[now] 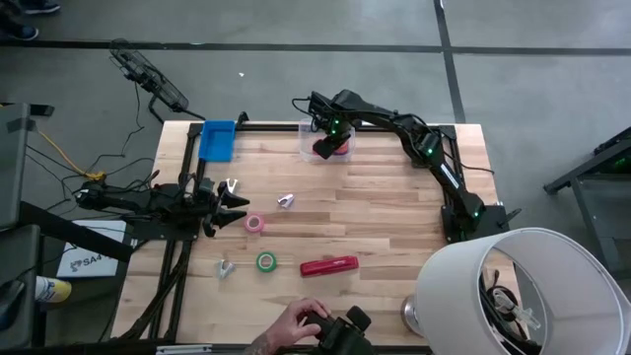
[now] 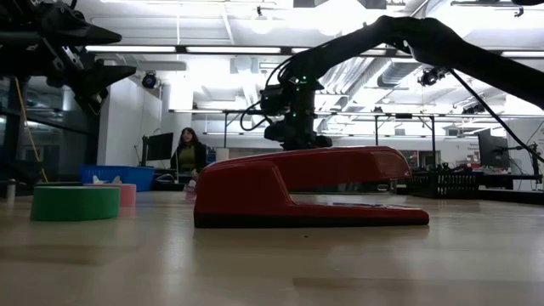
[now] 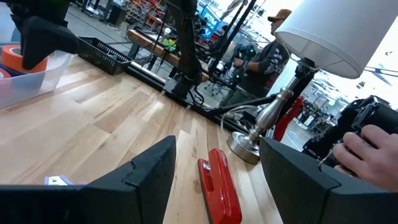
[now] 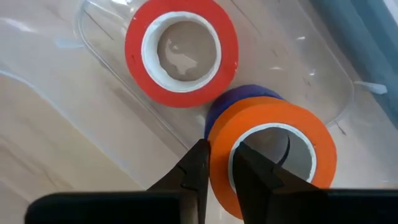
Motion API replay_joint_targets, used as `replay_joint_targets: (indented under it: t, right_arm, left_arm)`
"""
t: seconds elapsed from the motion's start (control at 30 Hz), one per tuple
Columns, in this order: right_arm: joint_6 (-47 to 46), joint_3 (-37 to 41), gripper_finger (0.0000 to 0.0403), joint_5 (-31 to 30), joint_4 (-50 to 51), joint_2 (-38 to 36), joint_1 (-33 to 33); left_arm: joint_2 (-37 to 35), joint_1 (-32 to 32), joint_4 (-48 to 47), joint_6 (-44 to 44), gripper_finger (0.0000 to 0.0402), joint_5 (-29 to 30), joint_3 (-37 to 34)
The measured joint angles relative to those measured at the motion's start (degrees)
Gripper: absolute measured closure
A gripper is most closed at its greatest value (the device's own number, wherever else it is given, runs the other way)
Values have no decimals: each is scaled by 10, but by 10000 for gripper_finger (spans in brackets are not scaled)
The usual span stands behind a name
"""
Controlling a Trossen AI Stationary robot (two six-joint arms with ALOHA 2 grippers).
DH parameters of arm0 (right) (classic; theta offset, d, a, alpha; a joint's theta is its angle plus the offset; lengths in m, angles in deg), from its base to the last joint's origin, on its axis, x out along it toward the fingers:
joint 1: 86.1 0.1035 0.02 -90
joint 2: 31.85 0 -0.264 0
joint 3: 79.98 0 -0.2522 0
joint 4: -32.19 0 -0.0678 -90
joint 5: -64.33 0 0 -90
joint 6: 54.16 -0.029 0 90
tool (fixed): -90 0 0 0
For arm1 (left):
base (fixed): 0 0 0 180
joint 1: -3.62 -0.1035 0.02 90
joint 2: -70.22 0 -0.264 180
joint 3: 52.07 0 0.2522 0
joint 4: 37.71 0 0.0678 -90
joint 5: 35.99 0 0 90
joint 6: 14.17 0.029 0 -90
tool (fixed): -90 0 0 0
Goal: Pick and place Stapler, Stapler remover, tape
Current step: Put the orange tape into the transparent bin, then put the red stapler into the blue bin
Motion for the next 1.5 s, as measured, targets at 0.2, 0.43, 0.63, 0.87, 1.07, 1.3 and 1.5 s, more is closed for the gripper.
replay_joint_targets:
  t: [0.2, 0.43, 0.63, 0.87, 1.07, 1.3, 1.5]
  right_arm:
    - [4, 0, 343, 0, -7, 0, 0]
    - [4, 0, 315, 0, -5, 0, 0]
    - [1, 0, 286, 0, -3, -1, -4]
    - [-12, -2, 266, 1, -7, -24, -11]
    - [-11, -2, 248, 0, -10, -46, -11]
    - [16, -2, 226, 6, -31, -72, -6]
    - [57, -2, 217, 12, -40, -91, 11]
  left_arm:
    - [0, 0, 0, 0, 173, 0, 0]
    - [0, 0, 0, 0, 173, 0, 0]
    - [0, 0, 0, 0, 173, 0, 0]
    - [0, 0, 0, 0, 173, 0, 0]
    - [0, 0, 0, 0, 173, 0, 0]
    - [0, 0, 0, 0, 173, 0, 0]
    - [0, 0, -1, 0, 173, -1, 0]
